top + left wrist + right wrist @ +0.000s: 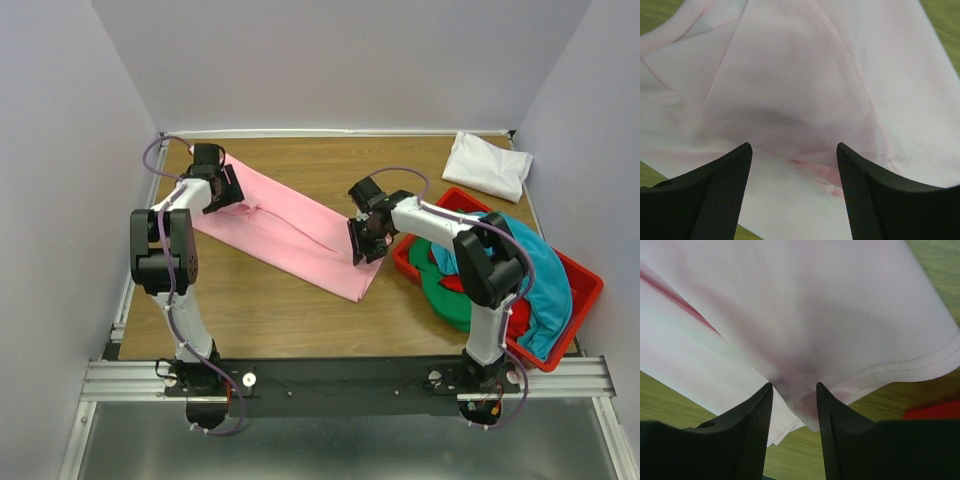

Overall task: Fold and stack the t-shirts
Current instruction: Fold the tshirt

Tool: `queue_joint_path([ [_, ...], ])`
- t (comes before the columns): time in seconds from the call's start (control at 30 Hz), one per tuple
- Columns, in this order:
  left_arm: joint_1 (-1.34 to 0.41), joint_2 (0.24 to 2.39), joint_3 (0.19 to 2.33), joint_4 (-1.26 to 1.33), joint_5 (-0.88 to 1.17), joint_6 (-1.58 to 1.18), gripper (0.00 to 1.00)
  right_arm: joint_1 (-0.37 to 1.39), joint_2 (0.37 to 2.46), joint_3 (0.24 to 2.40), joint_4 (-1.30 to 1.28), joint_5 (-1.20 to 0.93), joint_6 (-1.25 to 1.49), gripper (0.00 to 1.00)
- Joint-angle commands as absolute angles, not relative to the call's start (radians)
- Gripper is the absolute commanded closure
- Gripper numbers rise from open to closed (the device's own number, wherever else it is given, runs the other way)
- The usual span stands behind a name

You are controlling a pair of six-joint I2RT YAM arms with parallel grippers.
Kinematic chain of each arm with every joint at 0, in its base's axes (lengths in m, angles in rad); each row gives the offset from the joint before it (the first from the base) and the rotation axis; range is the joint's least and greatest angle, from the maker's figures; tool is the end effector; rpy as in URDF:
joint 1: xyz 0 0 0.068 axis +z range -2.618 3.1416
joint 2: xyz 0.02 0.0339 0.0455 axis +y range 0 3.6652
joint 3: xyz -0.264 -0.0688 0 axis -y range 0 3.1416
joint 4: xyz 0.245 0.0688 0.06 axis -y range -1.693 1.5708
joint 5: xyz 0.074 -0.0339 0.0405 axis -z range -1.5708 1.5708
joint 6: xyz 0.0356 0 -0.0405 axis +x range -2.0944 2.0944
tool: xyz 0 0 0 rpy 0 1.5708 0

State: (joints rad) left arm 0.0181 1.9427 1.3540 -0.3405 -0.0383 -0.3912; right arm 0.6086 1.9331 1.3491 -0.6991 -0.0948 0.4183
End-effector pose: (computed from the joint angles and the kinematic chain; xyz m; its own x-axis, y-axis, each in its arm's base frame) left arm 0.4185 0.0089 0.1855 -0.7249 -0.3942 -0.5650 -0.3433 0.9177 -0.1998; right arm 0.3116 0.2212 0.1704 -0.9590 -0.1754 -0.2224 -0.2206 0.9550 0.1982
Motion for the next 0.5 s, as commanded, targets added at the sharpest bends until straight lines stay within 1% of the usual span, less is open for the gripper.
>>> queue_joint_path([
  [0.0, 0.017, 1.867, 1.413, -0.416, -0.066, -0.397, 0.23, 0.615, 1.864, 1.430, -0.741, -0.019, 0.390, 0.52],
  [0.13, 0.006, 1.812, 1.364, -0.413, -0.040, -0.449, 0.23, 0.614, 1.891, 1.463, -0.741, -0.005, 0.356, 0.51],
  [0.43, -0.028, 1.821, 1.226, -0.341, -0.005, -0.505, 0.23, 0.614, 1.951, 1.427, -0.684, -0.011, 0.292, 0.51],
  [0.47, -0.028, 1.831, 1.221, -0.331, 0.024, -0.508, 0.23, 0.614, 1.950, 1.417, -0.677, -0.011, 0.285, 0.51],
])
